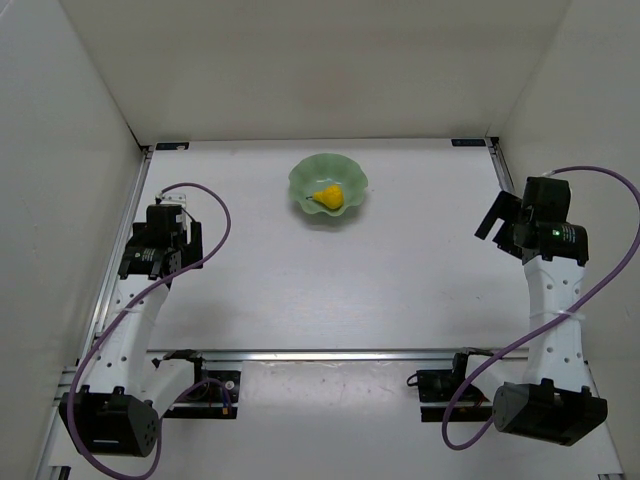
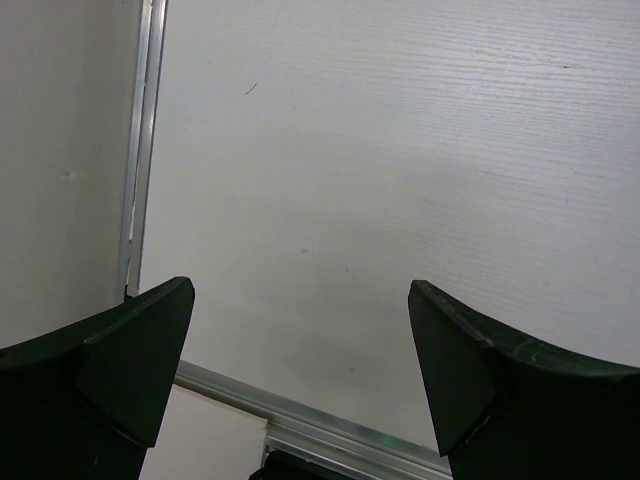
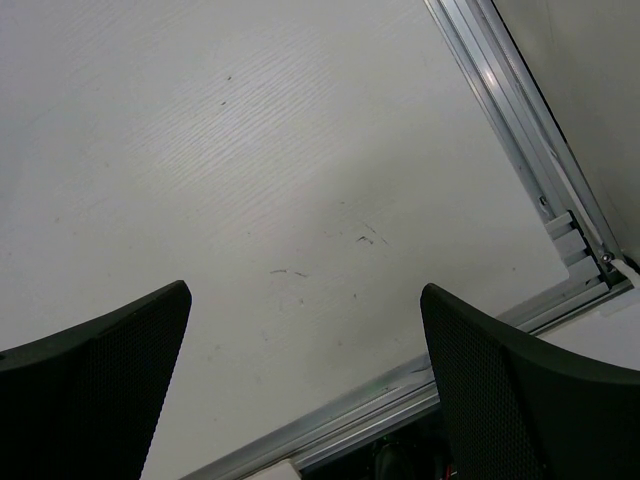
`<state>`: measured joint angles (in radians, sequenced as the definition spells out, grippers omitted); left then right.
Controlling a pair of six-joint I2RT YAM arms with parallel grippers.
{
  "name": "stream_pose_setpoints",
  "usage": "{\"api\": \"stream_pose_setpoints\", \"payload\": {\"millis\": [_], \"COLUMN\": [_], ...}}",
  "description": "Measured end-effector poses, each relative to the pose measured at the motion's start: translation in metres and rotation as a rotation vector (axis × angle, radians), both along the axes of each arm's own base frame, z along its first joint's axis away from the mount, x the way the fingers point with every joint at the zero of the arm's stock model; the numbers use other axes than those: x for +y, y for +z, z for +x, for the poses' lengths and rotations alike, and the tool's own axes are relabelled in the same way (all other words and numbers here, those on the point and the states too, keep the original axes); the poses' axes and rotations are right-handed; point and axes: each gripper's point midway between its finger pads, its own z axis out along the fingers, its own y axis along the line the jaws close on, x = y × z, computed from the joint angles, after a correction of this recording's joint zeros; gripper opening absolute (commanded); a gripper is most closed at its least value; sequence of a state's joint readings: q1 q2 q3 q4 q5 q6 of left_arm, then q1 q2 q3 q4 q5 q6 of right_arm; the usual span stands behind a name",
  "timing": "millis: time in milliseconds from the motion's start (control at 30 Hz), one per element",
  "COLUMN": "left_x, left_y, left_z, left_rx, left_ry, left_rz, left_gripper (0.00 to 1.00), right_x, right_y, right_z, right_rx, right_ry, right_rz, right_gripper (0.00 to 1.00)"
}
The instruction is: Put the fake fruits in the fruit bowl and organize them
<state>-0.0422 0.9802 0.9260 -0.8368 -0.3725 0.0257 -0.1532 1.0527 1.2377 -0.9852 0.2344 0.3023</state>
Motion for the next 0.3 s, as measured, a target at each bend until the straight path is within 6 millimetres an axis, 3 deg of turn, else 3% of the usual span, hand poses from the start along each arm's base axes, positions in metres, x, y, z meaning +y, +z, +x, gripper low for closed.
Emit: {"api": "stream_pose_setpoints", "payload": {"millis": [300], "left_x": [-0.0001], "left_y": [0.0000], "left_z": [0.0000], "left_rx": [0.000], "left_ry": [0.000], "left_rz": [0.000], "left_gripper": [0.99], "right_x": [0.0003], "right_y": [-0.0019], "right_z": [-0.0002], "right_rx": [0.004], "right_ry": [0.000], "right_rz": [0.002], "right_gripper": [1.00]}}
